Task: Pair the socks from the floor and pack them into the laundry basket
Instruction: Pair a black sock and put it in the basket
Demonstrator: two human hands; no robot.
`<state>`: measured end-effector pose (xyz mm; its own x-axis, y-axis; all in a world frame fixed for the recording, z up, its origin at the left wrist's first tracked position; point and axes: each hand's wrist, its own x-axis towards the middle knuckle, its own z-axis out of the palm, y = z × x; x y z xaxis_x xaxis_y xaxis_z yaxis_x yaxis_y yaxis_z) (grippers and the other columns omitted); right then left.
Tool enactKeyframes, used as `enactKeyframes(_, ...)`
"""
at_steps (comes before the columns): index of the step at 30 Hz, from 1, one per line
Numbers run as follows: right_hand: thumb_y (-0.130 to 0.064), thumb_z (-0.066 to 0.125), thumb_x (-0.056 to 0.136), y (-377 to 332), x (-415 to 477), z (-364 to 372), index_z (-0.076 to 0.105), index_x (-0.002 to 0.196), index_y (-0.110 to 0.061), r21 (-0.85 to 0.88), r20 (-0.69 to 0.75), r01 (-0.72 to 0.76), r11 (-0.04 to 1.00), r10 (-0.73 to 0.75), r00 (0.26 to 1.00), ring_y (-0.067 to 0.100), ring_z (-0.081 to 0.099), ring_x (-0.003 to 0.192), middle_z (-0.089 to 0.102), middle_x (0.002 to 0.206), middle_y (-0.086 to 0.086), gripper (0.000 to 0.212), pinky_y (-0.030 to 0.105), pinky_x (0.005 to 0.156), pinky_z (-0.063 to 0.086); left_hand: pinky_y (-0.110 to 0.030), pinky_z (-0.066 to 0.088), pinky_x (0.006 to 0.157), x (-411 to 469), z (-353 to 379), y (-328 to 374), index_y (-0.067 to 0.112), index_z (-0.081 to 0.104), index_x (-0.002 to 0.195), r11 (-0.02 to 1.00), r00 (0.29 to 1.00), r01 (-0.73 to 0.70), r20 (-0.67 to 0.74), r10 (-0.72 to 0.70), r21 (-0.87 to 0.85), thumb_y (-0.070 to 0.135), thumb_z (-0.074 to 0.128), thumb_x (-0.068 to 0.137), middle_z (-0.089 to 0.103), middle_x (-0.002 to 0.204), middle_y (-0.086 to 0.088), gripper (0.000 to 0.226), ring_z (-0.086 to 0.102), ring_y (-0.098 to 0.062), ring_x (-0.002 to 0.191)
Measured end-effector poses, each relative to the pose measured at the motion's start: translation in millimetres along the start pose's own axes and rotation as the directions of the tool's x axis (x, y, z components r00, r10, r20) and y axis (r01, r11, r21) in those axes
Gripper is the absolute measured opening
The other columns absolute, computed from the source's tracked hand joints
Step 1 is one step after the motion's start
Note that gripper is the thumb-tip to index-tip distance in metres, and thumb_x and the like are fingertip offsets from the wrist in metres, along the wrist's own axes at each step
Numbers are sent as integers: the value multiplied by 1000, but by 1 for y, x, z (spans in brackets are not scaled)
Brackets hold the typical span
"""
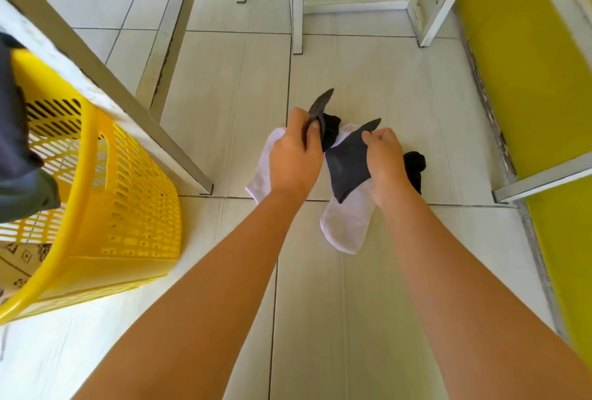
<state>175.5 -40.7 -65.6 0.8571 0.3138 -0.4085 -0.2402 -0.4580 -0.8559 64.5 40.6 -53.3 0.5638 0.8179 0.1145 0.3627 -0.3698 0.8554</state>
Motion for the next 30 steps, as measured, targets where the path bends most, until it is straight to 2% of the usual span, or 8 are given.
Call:
enactKeyframes(7, -32, 44, 100, 6, -18, -13, 59, 126, -11, 447, 282, -334, 830, 224, 933, 25, 66, 99, 68, 117, 14, 36, 34, 70, 52, -38, 52, 55, -51, 15, -1, 9, 58, 113, 919, 926, -356, 196, 323, 166, 16, 46, 98, 67, 86, -5, 21, 58, -21, 67)
enactKeyframes(10, -48, 47, 98, 6, -20, -19, 61, 124, -12, 466, 378, -419, 780, 253, 891, 27, 66, 104, 69, 116, 14, 46, 37, 77, 54, -34, 53, 58, -56, 12, -12, 6, 60, 120, 861, 861, -483, 269, 433, 160, 18, 42, 96, 67, 102, -9, 32, 62, -26, 82)
enactKeyframes(14, -26, 50, 99, 11, -19, -17, 54, 133, -14, 427, 381, -365, 827, 202, 902, 28, 67, 102, 66, 121, 15, 36, 36, 73, 55, -35, 53, 85, -55, 4, -18, 7, 58, 123, 851, 835, -510, 307, 456, 123, 25, 45, 99, 66, 117, -9, 33, 61, -25, 105)
enactKeyframes(16, -19, 51, 98, 15, -16, -16, 55, 133, -17, 421, 358, -298, 857, 145, 922, 32, 66, 107, 66, 123, 16, 35, 42, 81, 57, -28, 49, 92, -54, -1, -13, 11, 57, 121, 927, 915, -369, 198, 351, 63, 29, 42, 100, 63, 120, -3, 31, 58, -16, 107)
enactKeyframes(19, -20, 54, 95, 17, -16, -17, 55, 132, -23, 380, 369, -244, 892, 95, 925, 33, 64, 113, 66, 125, 12, 37, 51, 95, 53, -21, 43, 84, -40, -4, -4, 20, 53, 123, 981, 985, 171, -11, -172, -94, 43, 45, 99, 56, 111, 7, 34, 55, -10, 105)
enactKeyframes(22, -22, 53, 97, 19, -18, -16, 56, 131, -28, 310, 436, -220, 925, 67, 897, 31, 65, 113, 66, 125, 10, 34, 50, 96, 53, -30, 43, 89, -18, -6, -8, 22, 50, 128, 613, 702, 712, 361, -614, -342, 64, 44, 91, 55, 113, 5, 56, 55, -20, 115)
enactKeyframes(24, -24, 53, 99, 17, -22, -14, 58, 128, -29, 241, 468, -199, 950, 66, 881, 30, 65, 111, 67, 122, 10, 30, 49, 95, 54, -36, 46, 99, -13, -10, -13, 21, 49, 129, 490, 623, 782, 484, -614, -385, 63, 54, 86, 60, 121, 2, 60, 55, -21, 117)
enactKeyframes(30, -34, 59, 94, 6, -31, -10, 56, 122, -38, -10, 387, -22, 1000, 24, 922, 29, 64, 108, 64, 121, 6, 29, 50, 93, 55, -35, 56, 90, -12, -22, -3, 18, 55, 119, 691, 818, 575, 289, -497, -439, 24, 56, 97, 65, 108, -1, 23, 64, -18, 101)
